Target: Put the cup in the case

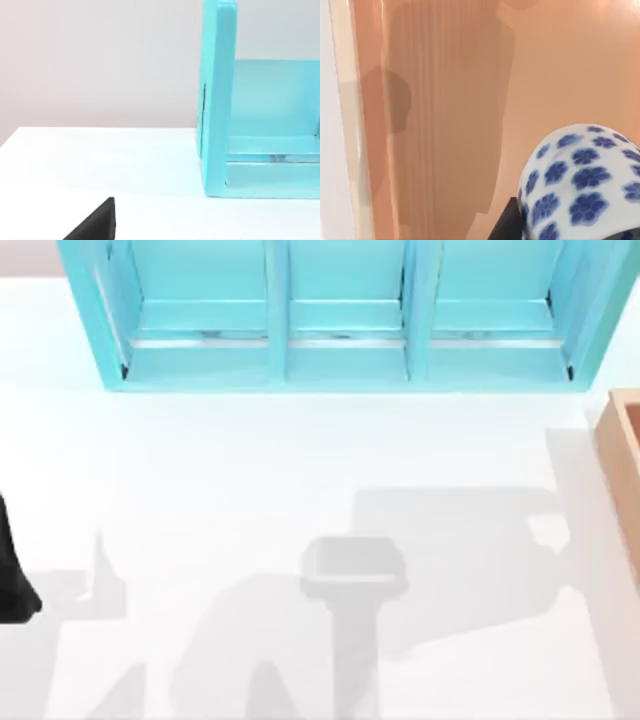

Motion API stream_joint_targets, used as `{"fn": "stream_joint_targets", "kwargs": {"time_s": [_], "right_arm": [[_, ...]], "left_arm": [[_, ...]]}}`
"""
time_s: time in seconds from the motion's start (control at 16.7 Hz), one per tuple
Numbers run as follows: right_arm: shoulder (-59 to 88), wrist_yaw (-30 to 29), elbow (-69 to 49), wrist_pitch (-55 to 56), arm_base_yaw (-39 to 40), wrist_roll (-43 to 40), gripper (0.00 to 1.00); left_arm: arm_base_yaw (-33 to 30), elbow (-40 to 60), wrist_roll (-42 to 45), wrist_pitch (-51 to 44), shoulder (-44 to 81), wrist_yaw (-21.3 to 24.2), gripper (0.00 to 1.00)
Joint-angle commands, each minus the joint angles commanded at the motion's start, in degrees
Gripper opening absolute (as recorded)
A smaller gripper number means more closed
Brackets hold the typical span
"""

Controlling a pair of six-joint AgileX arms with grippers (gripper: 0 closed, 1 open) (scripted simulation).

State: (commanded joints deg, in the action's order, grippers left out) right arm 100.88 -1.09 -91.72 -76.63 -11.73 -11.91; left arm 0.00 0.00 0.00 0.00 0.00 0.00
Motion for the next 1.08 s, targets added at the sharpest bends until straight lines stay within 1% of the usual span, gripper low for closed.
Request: {"fn": "stream_joint_targets", "kwargs": {"time_s": [0.18, 0.54, 0.66, 0.96, 1.08], "right_arm": [[1.12, 1.1, -1.74, -4.4, -5.5, -4.68, 0.0], [1.26, 1.19, -1.72, -4.7, -6.03, -5.19, 0.0], [1.39, 1.16, 0.34, -2.59, -5.96, -5.23, 0.0], [1.67, 1.33, 10.01, 7.53, -6.06, -5.03, 0.0], [1.8, 1.31, 12.0, 9.52, -6.02, -5.03, 0.0]], "left_arm": [[0.0, 0.0, 0.0, 0.0, 0.0, 0.0, 1.0], [0.0, 0.0, 0.0, 0.0, 0.0, 0.0, 1.0], [0.0, 0.0, 0.0, 0.0, 0.0, 0.0, 1.0], [0.0, 0.0, 0.0, 0.0, 0.0, 0.0, 1.0], [0.0, 0.0, 0.0, 0.0, 0.0, 0.0, 1.0]]}}
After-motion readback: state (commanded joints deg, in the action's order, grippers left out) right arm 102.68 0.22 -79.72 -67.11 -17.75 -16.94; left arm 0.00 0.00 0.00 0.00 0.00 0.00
